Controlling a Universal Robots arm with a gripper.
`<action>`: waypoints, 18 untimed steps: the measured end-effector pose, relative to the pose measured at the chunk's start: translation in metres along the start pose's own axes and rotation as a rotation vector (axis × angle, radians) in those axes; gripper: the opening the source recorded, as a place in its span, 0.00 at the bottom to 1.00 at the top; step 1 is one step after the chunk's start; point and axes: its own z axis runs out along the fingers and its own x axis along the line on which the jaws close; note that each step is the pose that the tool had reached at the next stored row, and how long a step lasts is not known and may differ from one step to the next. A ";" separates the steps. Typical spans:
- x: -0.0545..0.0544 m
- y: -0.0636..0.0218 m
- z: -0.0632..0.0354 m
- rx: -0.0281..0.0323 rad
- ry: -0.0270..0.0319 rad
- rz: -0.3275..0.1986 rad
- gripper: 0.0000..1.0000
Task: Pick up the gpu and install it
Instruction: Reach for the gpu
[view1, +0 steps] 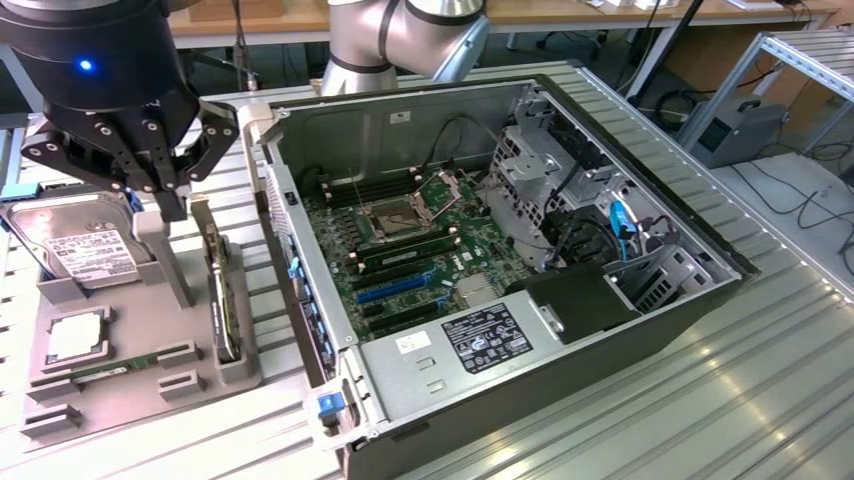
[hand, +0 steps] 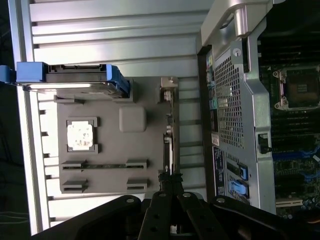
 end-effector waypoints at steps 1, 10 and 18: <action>0.000 -0.0007 0.0000 0.0000 0.0000 0.000 0.11; 0.000 -0.0055 -0.0002 0.0000 0.0000 0.000 0.11; -0.001 -0.0093 -0.0004 0.0000 0.0000 0.000 0.11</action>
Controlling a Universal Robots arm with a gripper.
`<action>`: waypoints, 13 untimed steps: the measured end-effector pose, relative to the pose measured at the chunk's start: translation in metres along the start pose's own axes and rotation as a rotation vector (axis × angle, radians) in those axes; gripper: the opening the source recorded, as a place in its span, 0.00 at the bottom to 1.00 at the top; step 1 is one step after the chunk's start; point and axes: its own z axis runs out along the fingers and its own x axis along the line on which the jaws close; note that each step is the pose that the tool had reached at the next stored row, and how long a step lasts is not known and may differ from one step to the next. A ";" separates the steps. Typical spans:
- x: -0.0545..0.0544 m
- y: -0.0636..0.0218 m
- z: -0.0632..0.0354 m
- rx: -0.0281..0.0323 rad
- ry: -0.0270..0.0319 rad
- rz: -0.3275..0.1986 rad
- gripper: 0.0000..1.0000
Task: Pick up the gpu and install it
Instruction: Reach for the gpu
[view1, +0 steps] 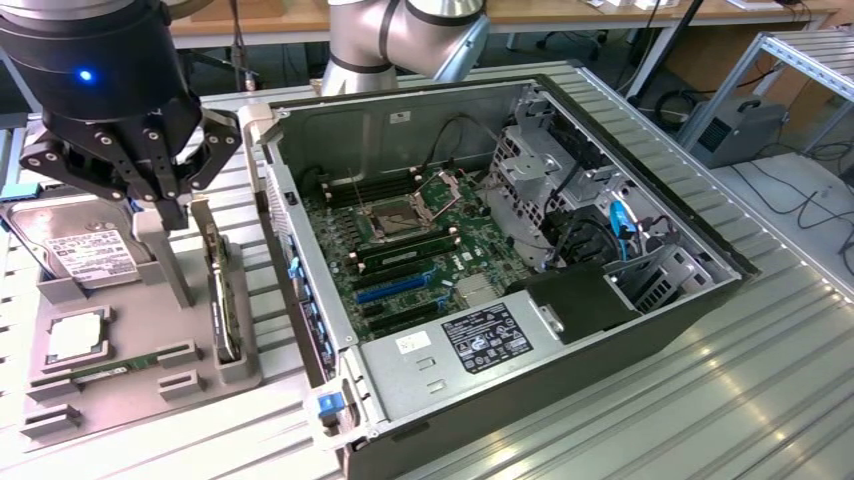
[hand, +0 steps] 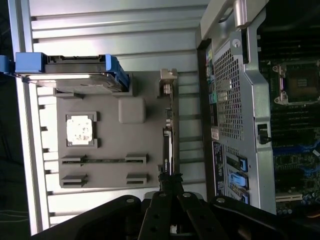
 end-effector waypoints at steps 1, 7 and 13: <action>0.000 -0.0005 0.0000 0.0000 0.0000 0.000 0.11; 0.000 -0.0037 -0.0002 0.0000 0.0000 0.000 0.11; 0.000 -0.0065 -0.0003 0.0000 0.0000 0.000 0.11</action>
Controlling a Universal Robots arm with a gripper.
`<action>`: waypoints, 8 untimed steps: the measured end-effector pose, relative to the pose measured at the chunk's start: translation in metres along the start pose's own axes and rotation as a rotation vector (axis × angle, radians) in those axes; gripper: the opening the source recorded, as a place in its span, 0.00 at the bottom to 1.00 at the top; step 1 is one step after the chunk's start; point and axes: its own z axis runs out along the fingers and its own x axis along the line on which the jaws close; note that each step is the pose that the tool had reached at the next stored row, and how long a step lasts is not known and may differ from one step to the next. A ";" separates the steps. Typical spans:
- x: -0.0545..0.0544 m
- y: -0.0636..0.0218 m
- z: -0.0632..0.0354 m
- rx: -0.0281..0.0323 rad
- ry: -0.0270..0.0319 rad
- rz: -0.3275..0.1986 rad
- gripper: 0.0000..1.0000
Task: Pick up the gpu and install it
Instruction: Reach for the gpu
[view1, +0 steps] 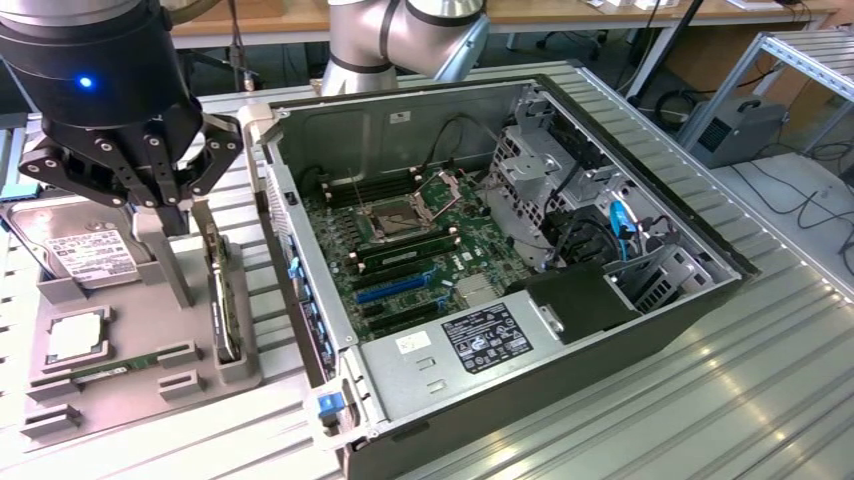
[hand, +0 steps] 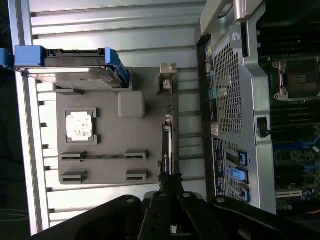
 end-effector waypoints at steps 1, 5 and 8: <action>0.000 -0.0005 0.0000 0.0000 0.0000 0.000 0.11; 0.000 -0.0025 -0.0001 0.0000 0.0000 0.000 0.11; 0.000 -0.0040 -0.0002 0.0000 0.0000 0.000 0.11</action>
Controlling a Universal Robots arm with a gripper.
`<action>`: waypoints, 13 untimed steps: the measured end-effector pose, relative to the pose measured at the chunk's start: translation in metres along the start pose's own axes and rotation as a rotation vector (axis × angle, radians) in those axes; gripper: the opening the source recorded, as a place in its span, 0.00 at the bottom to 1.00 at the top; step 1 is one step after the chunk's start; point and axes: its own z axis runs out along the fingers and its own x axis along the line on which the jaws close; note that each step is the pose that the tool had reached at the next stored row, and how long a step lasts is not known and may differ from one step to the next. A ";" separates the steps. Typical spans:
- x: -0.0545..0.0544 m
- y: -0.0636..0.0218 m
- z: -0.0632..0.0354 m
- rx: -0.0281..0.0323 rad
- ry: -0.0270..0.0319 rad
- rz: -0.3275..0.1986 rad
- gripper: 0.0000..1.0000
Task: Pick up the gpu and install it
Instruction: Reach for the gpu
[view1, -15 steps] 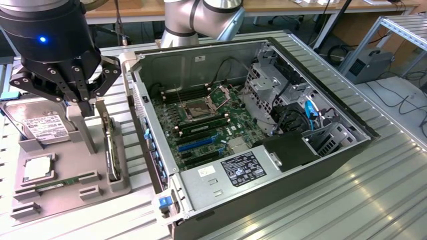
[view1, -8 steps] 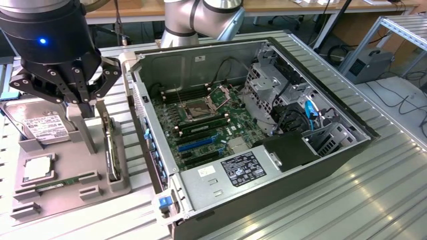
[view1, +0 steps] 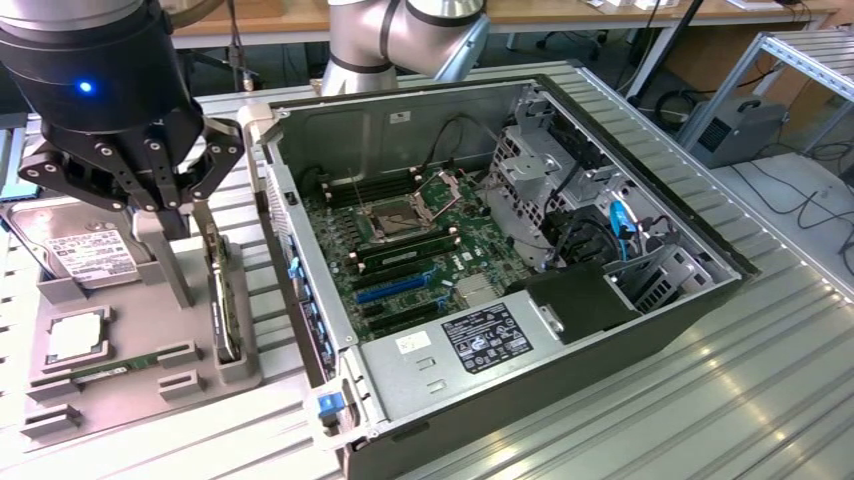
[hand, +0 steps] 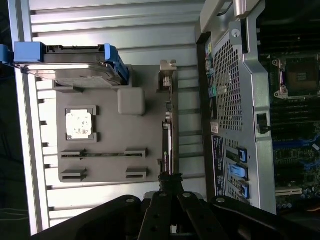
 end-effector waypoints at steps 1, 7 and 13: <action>0.000 -0.0004 0.0000 0.0000 0.0000 0.000 0.11; 0.000 -0.0031 -0.0001 0.0000 0.0000 0.000 0.11; 0.000 -0.0055 -0.0003 0.0000 0.0000 0.000 0.11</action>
